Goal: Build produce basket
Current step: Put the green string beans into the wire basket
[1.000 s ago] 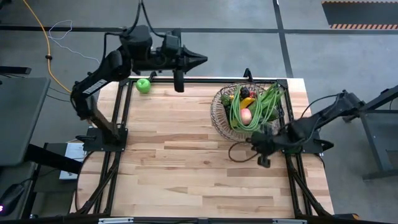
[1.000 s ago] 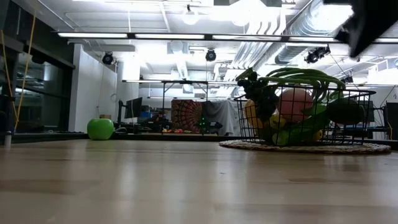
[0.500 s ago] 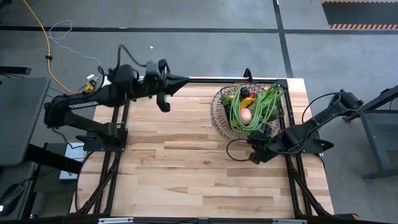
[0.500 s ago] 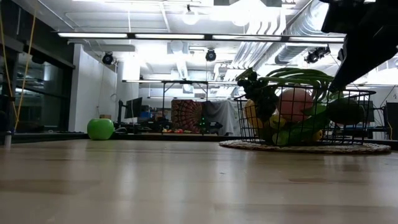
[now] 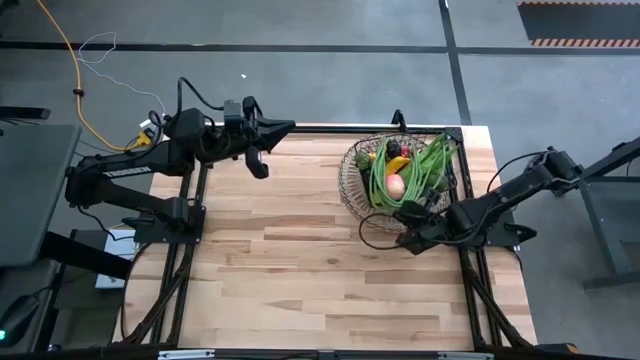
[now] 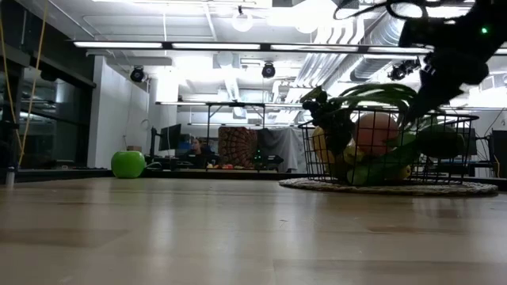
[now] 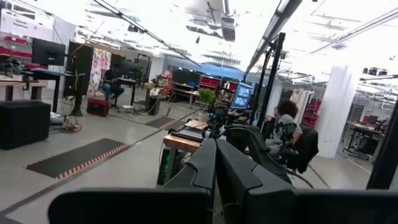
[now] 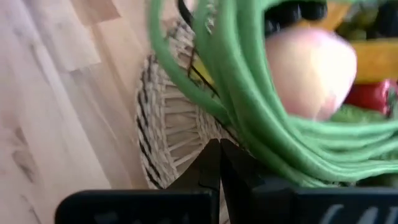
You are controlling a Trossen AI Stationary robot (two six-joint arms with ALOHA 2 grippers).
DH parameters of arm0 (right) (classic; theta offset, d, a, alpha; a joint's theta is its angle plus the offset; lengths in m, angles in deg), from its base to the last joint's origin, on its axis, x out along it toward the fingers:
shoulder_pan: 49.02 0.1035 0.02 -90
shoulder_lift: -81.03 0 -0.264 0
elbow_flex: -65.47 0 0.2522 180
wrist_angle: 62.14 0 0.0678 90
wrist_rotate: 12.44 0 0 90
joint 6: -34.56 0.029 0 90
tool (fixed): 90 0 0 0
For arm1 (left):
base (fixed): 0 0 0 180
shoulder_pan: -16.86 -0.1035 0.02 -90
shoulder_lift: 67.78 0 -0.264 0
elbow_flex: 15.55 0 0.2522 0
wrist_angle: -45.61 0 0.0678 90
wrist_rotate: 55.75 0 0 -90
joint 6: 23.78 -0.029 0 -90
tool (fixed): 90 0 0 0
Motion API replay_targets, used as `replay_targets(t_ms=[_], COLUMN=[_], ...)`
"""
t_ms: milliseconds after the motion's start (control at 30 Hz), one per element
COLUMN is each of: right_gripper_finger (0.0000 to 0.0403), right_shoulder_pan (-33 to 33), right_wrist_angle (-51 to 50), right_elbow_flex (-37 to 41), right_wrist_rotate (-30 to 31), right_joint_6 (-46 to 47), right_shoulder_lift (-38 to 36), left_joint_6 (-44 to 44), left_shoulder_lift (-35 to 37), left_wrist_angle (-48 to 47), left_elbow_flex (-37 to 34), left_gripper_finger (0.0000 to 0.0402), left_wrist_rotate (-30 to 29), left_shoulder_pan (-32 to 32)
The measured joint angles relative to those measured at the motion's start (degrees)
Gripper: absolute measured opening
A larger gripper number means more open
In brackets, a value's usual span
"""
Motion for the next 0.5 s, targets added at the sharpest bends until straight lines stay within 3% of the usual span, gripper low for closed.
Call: replay_targets(t_ms=[300,500], right_gripper_finger=[0.0000,0.0000], right_shoulder_pan=[-0.06,-2.48], right_wrist_angle=[-7.96,-12.64], right_elbow_flex=[-8.61,-9.08], right_wrist_rotate=[0.30,0.59], right_joint_6=[-6.78,-6.73], right_shoulder_lift=[-0.02,-0.02], left_joint_6=[0.96,0.96], left_shoulder_lift=[-0.02,-0.02], left_wrist_angle=[-0.24,-0.24], left_elbow_flex=[0.00,0.00], left_gripper_finger=[0.0000,0.0000], left_wrist_rotate=[0.16,0.16], left_shoulder_pan=[0.00,0.00])
